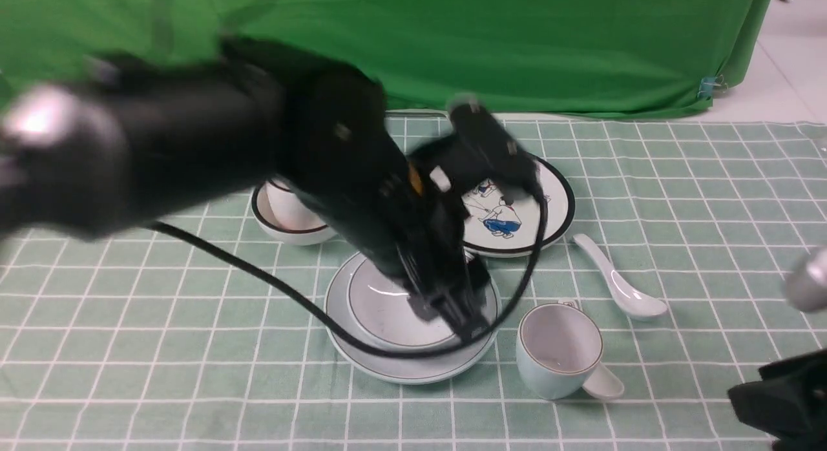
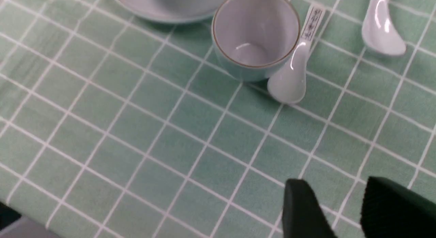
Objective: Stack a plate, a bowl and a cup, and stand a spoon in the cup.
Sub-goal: Use the right arm to grab a blue teacup
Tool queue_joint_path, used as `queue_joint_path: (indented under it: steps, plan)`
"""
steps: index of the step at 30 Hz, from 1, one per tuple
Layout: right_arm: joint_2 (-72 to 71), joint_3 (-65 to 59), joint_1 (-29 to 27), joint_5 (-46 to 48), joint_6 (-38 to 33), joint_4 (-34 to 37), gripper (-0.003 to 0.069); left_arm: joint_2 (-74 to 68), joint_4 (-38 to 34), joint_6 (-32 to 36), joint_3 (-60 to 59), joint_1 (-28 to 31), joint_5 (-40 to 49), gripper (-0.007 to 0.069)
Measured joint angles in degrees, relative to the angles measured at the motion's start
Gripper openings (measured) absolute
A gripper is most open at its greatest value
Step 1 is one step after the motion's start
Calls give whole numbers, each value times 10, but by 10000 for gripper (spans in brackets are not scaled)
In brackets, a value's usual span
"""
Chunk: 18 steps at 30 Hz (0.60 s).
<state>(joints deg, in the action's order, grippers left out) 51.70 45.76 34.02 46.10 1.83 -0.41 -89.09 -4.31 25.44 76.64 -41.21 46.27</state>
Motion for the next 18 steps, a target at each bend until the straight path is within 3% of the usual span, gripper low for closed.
queue_joint_path:
  steps: [2,3,4,5,12,18]
  plan:
    - [66,36,0,10,-14,4,370,70,-1,-15,-10,0,-4,164]
    - [73,39,0,12,-14,4,378,77,-1,-15,-11,0,-5,150]
    - [121,67,0,13,-27,4,402,135,-1,-22,-29,0,-8,63]
    - [150,84,0,13,-33,4,409,161,-1,-27,-44,0,-12,42]
    - [319,182,0,13,-113,70,421,364,-1,-76,-209,0,-103,3]
    - [417,237,0,15,-135,98,422,514,-3,-81,-370,0,-209,2]
